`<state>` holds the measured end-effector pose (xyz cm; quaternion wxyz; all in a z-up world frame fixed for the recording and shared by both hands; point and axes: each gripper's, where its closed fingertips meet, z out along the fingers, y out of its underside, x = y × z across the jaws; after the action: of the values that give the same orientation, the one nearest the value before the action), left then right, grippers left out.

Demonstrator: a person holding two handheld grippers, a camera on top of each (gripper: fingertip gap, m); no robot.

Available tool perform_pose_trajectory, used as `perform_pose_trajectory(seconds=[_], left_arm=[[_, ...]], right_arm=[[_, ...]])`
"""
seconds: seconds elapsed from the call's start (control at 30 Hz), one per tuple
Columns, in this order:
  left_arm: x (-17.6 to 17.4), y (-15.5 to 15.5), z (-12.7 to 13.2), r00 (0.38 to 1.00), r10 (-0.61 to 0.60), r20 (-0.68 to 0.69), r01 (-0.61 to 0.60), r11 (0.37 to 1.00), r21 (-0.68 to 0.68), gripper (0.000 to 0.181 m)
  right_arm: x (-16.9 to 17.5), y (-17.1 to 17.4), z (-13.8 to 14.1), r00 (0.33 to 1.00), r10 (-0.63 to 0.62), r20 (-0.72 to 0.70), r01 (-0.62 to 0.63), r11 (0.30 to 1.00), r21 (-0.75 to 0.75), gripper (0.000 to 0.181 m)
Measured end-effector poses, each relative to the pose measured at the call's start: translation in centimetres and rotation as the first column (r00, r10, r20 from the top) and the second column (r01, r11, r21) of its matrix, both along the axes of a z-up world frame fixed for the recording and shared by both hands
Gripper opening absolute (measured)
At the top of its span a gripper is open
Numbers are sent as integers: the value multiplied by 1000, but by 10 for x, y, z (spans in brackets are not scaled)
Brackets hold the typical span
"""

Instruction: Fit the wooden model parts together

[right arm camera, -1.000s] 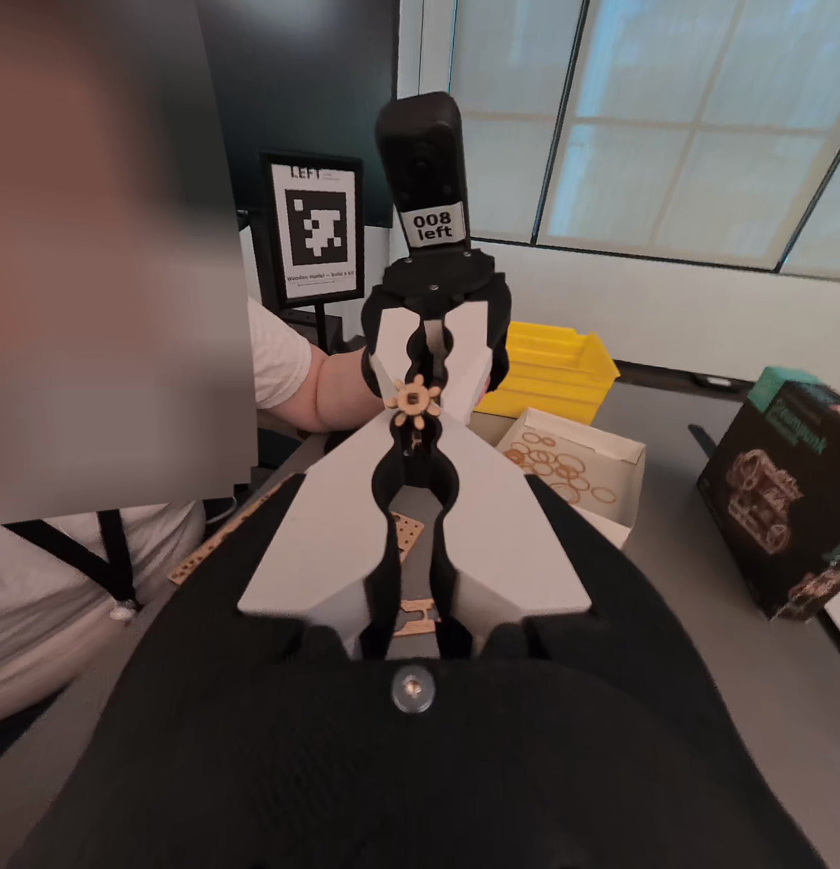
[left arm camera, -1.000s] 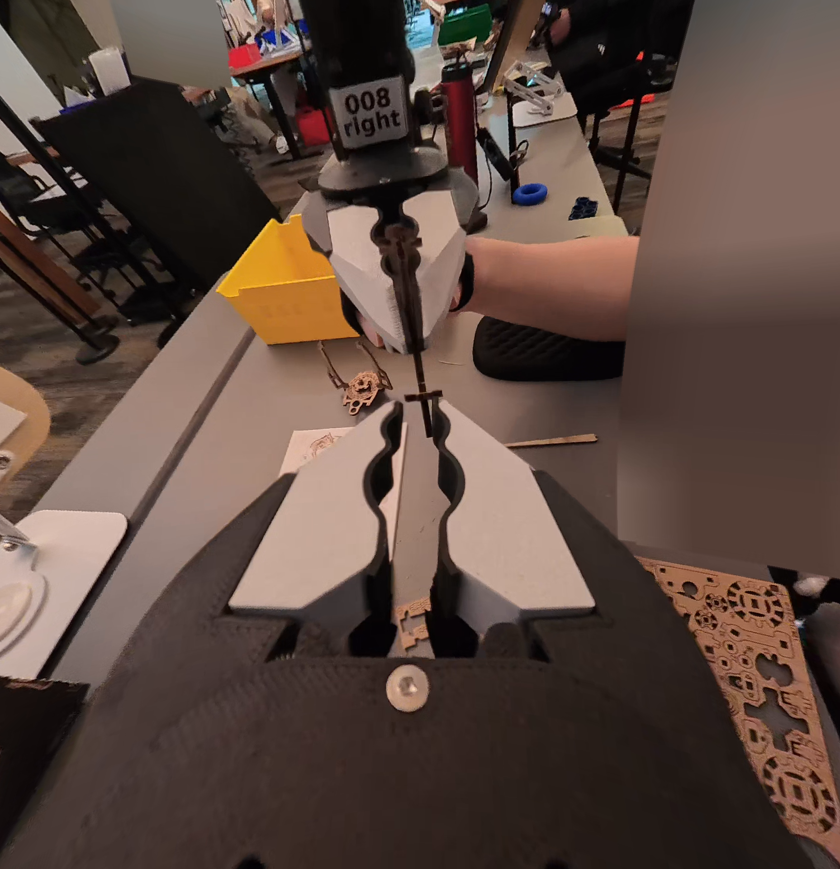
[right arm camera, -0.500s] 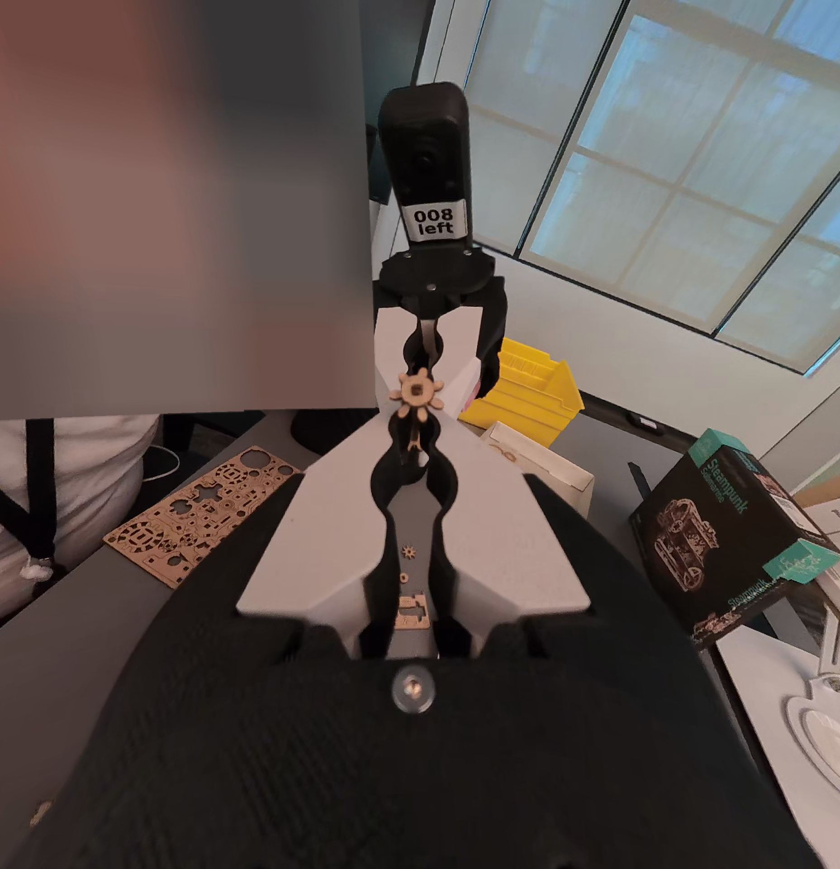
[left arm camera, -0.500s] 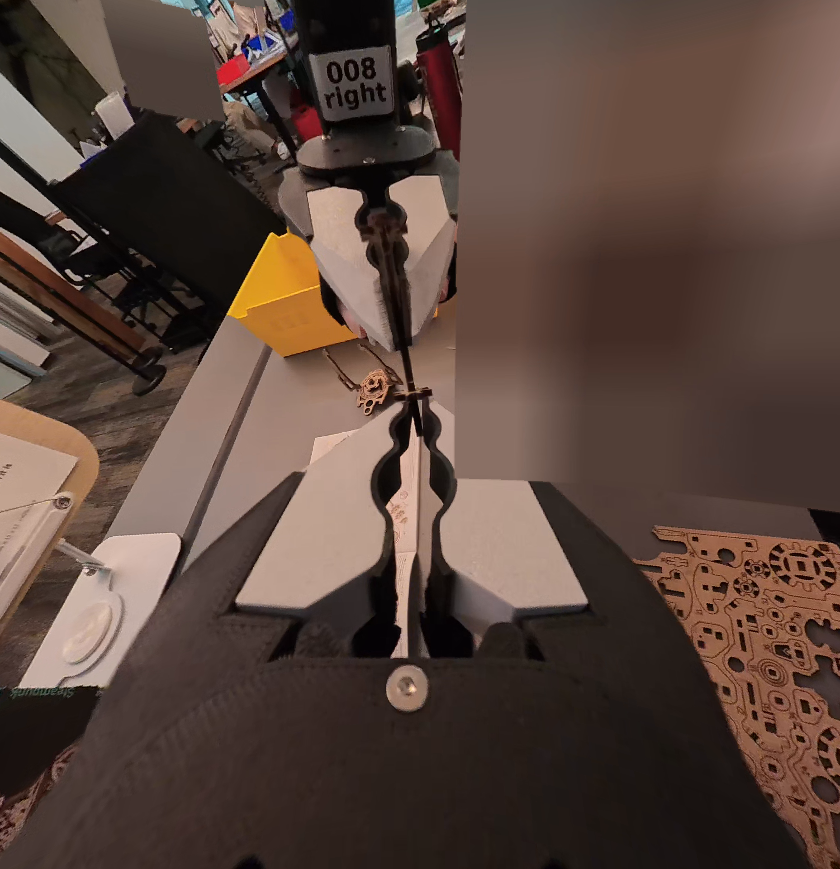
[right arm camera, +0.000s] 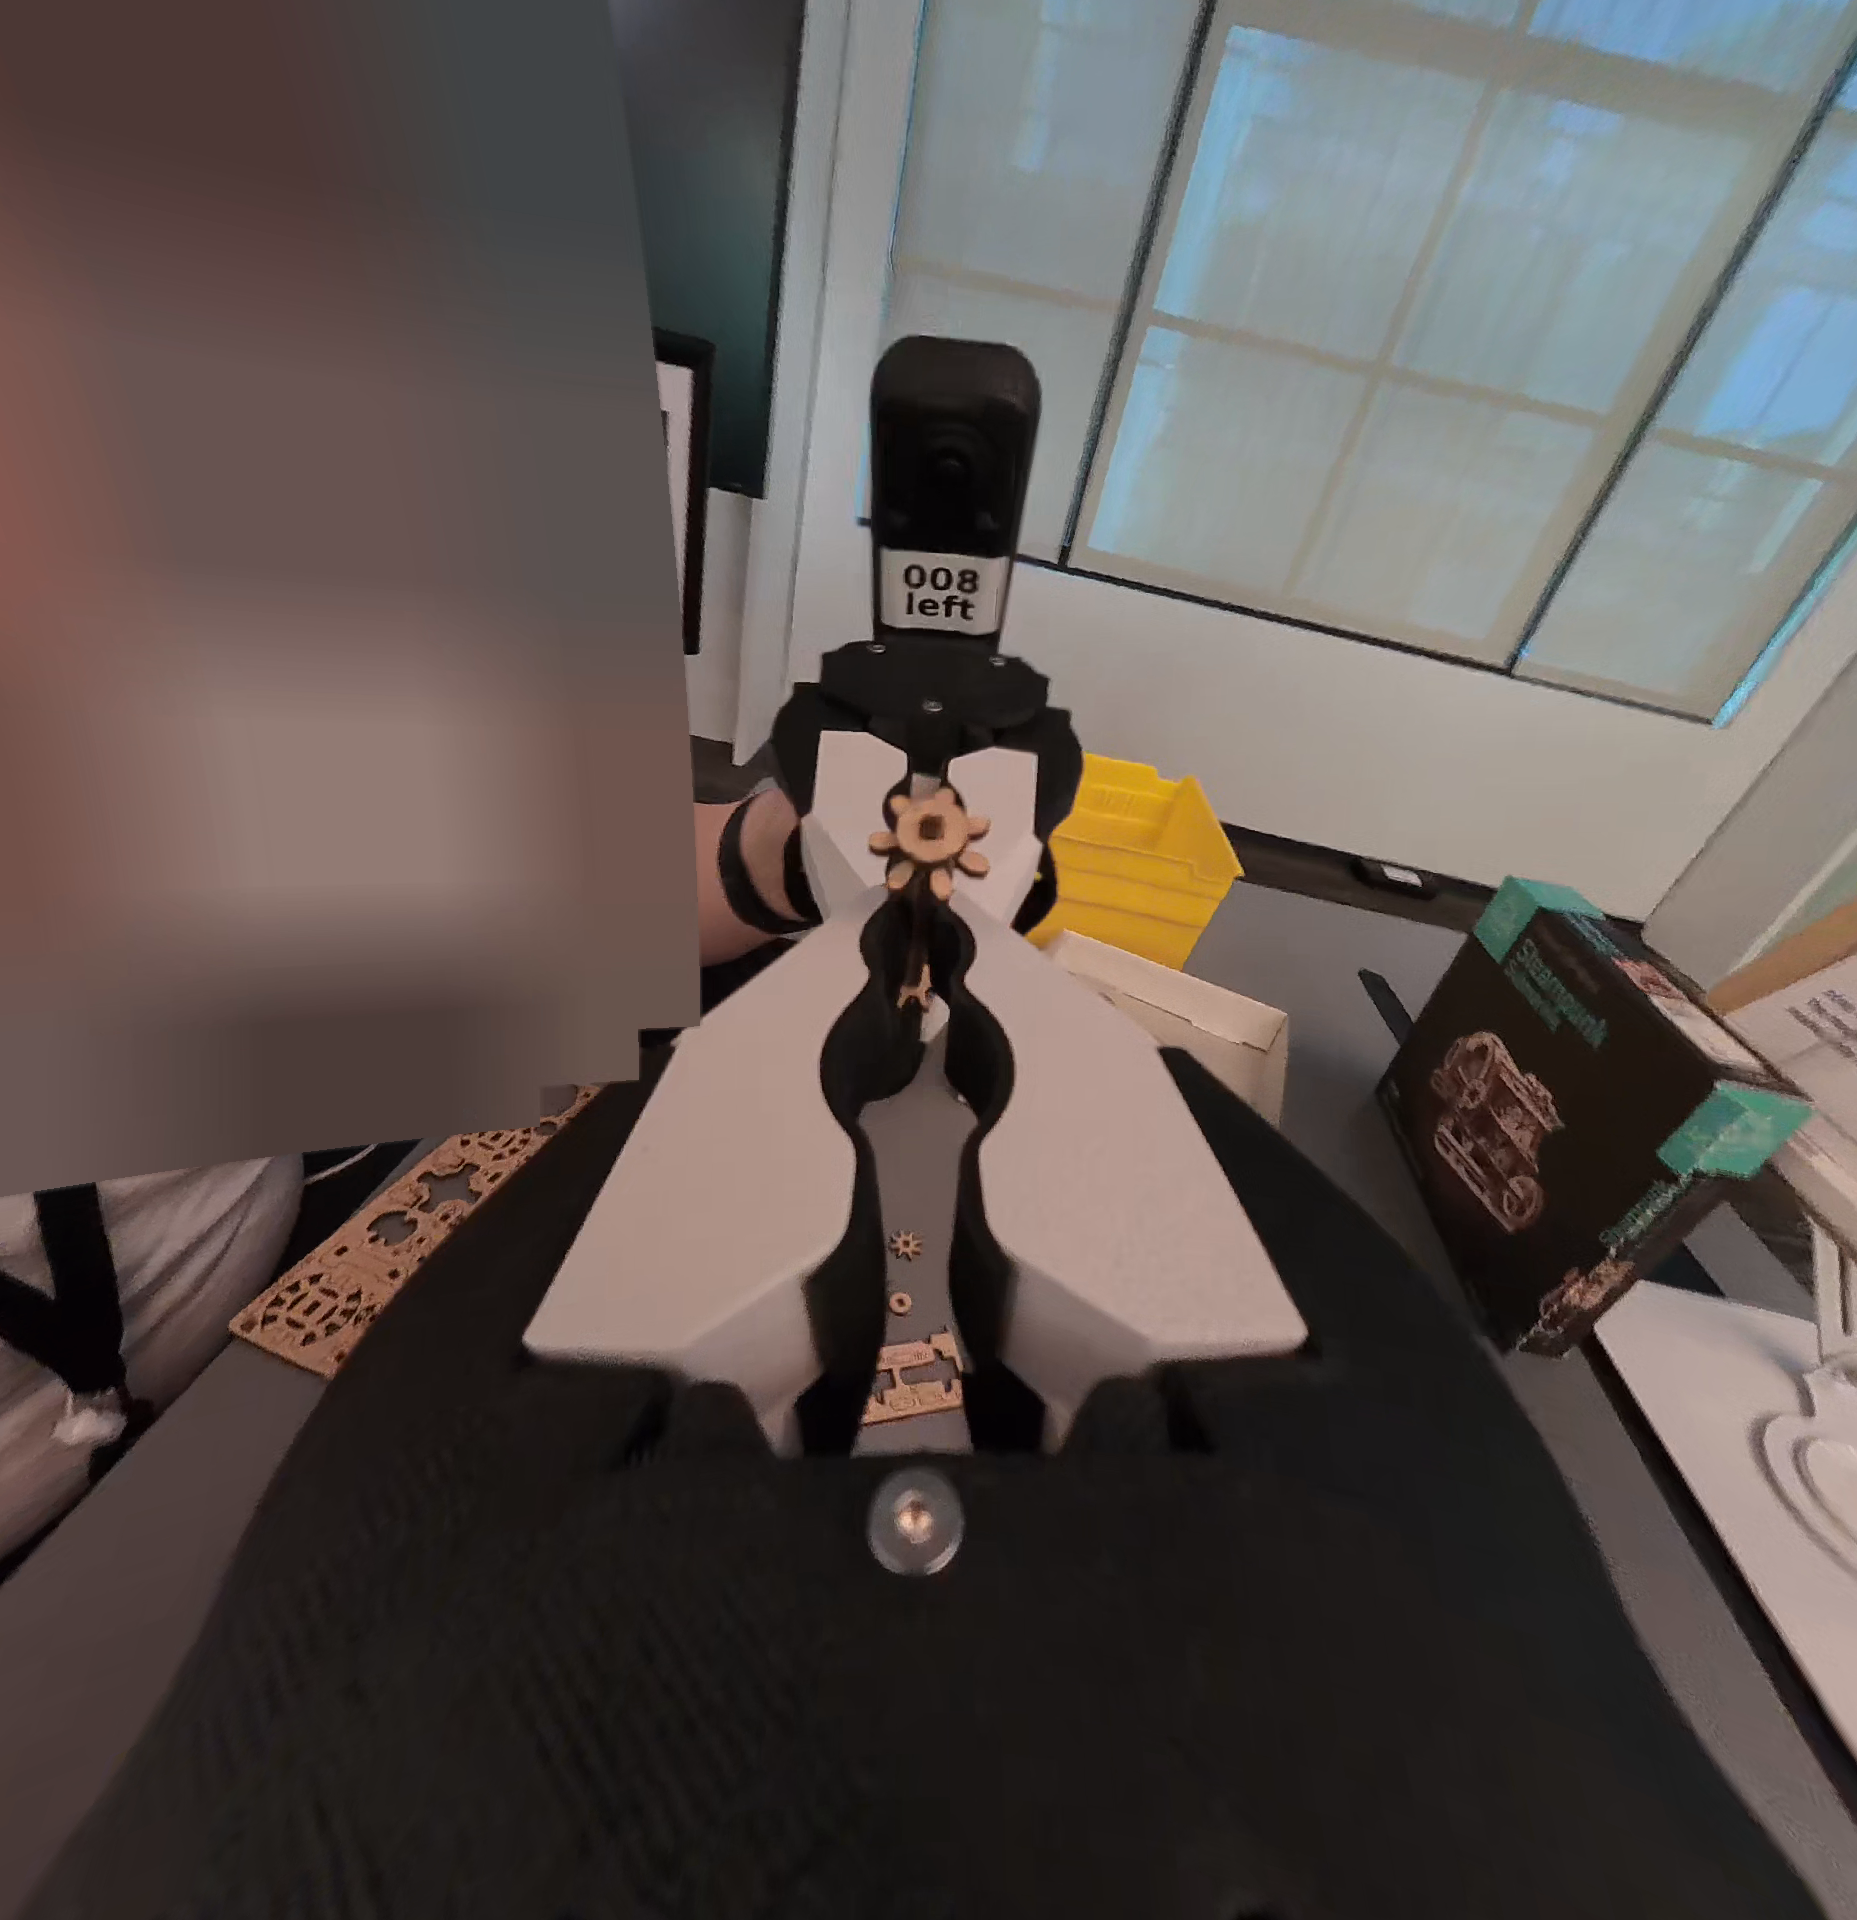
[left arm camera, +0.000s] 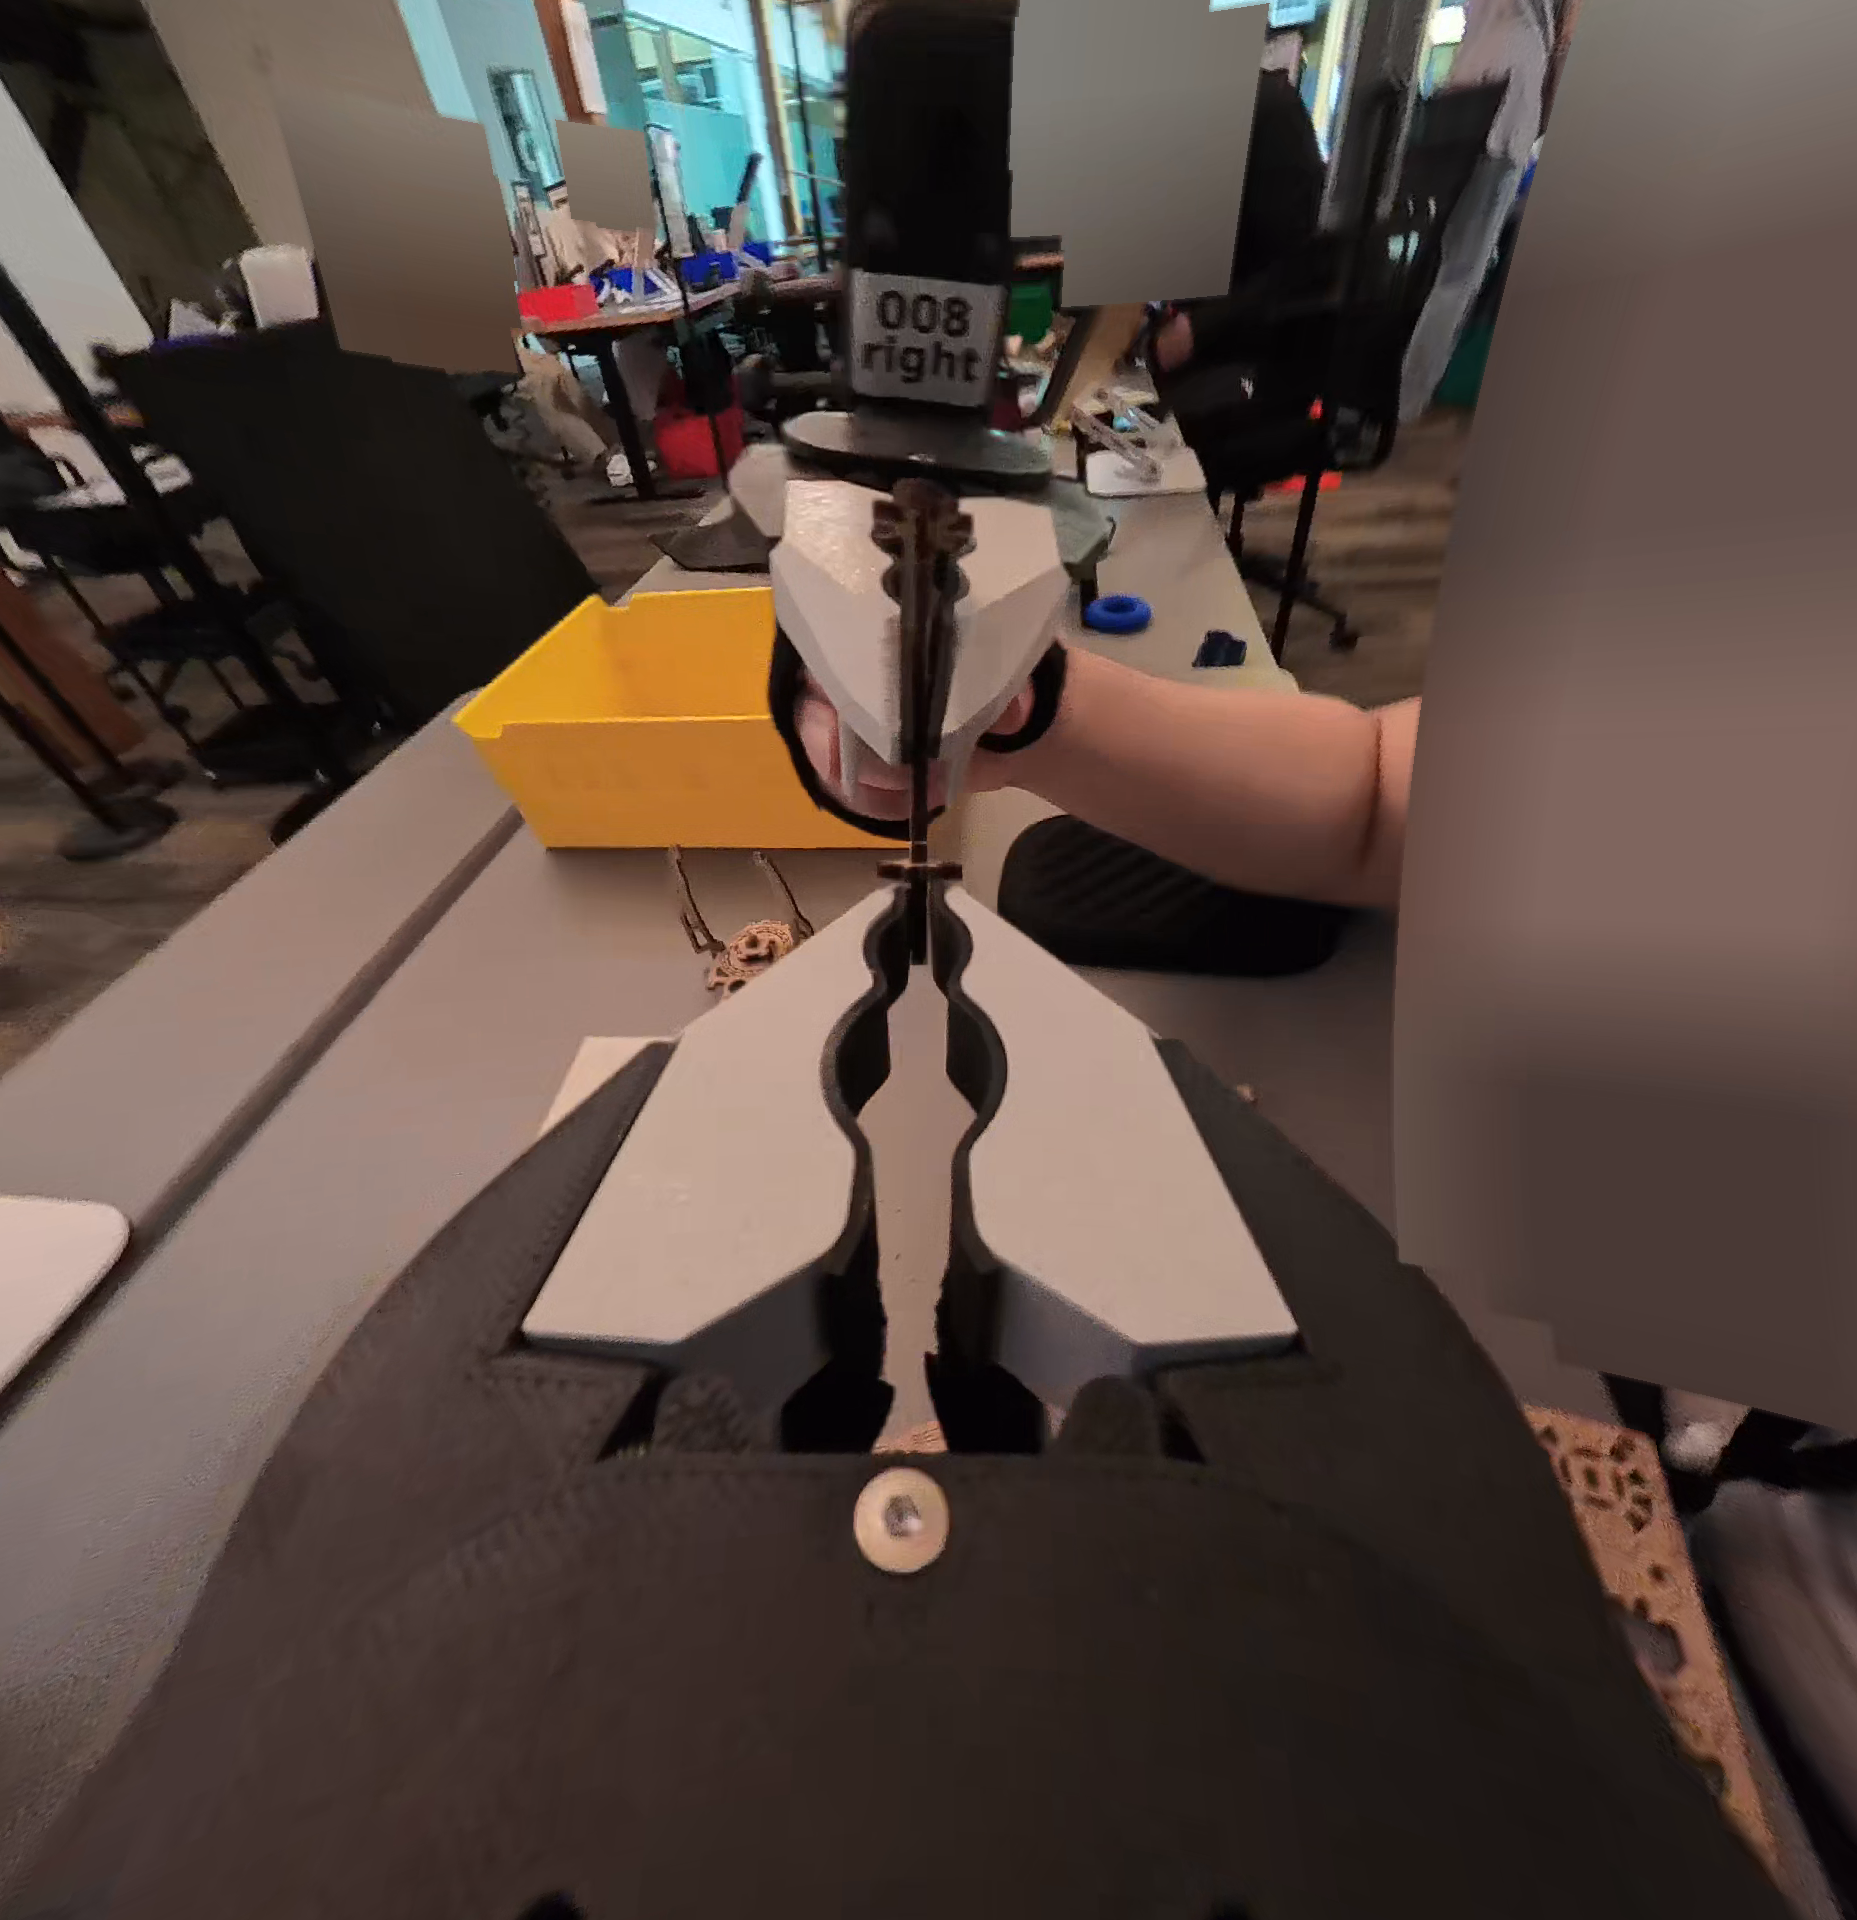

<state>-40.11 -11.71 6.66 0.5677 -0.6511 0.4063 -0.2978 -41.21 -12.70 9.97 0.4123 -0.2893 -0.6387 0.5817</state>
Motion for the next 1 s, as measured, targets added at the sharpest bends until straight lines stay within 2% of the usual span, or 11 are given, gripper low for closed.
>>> perform_pose_trajectory(seconds=[0.03,0.17,0.27,0.33,0.43,0.53,0.7,0.77,0.87,1.0], left_arm=[[-2,4,1,999,15,51,-13,999,-33,0],[-4,11,6,958,16,287,41,981,-191,0],[-8,20,5,925,65,374,26,972,-235,0],[-8,23,0,928,83,362,8,970,-243,0],[-5,23,-2,935,71,348,18,969,-247,5],[-3,23,-5,939,74,337,20,964,-266,8],[10,20,-25,971,43,235,32,953,-302,5],[13,18,-29,977,30,210,36,952,-304,5],[14,17,-30,980,21,196,39,955,-293,0],[18,13,-29,979,-12,202,70,958,-279,0]], right_arm=[[-4,6,0,999,-28,20,29,999,-41,0],[-11,23,8,998,-49,45,59,960,-273,4],[-18,37,12,993,-114,25,114,915,-387,9],[-21,39,8,994,-103,40,110,899,-424,1],[-20,42,5,993,-57,103,101,865,-491,0],[-18,46,8,993,-63,97,104,847,-521,0],[-25,37,0,992,-25,126,87,853,-514,0],[-27,33,-5,988,-35,152,103,881,-461,0],[-30,22,-14,980,-8,198,90,909,-407,0],[-27,19,-7,987,30,158,43,897,-439,0]])
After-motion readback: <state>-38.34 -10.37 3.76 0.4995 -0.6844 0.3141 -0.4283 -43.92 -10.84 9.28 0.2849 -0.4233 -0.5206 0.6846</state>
